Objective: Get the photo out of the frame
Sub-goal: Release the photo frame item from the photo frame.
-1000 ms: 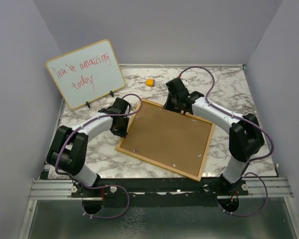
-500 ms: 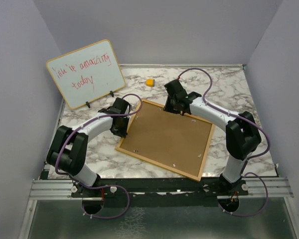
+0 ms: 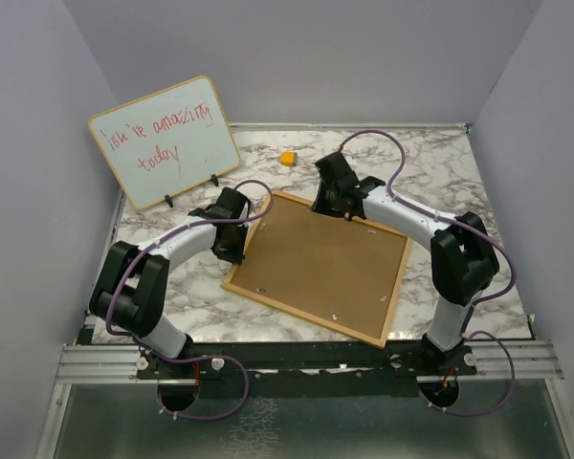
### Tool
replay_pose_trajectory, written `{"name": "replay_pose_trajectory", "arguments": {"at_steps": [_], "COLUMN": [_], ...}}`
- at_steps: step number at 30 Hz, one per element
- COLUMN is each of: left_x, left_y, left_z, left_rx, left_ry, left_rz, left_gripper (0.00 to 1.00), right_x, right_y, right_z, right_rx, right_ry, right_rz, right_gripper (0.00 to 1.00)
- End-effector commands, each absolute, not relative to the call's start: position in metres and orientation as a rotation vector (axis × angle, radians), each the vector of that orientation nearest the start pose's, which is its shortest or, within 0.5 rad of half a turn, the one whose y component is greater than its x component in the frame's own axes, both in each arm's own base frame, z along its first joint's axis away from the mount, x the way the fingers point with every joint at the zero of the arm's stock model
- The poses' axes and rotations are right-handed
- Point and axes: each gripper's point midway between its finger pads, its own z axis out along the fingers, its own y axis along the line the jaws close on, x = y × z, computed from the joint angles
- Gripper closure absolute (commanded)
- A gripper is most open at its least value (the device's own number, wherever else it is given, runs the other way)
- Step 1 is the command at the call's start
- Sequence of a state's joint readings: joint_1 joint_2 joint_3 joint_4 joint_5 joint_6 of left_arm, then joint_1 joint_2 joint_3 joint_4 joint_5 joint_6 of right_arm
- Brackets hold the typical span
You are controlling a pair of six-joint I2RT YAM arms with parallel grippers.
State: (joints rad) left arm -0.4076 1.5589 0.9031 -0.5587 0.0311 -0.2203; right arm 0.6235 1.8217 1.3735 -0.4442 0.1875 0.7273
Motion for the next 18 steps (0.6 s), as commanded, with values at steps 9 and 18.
{"name": "replay_pose_trajectory", "arguments": {"at_steps": [9,18], "left_x": [0.2609,0.2606], "left_y": [-0.1311,-0.1307], "left_z": [0.0173,0.0165], "left_rx": [0.276,0.276], "left_ry": [2.831,2.834], "left_rz": [-0.194,-0.191], "left_gripper": [0.88,0.88], "right_x": [0.3745,0.3722], "right_y": [0.287,0.2825], "right_z": [0.0986,0.1062], "right_rx": [0.043,0.033], "right_ry": [2.526,2.518], "right_rz": [0.448,0.433], "right_gripper": [1.0,0.99]}}
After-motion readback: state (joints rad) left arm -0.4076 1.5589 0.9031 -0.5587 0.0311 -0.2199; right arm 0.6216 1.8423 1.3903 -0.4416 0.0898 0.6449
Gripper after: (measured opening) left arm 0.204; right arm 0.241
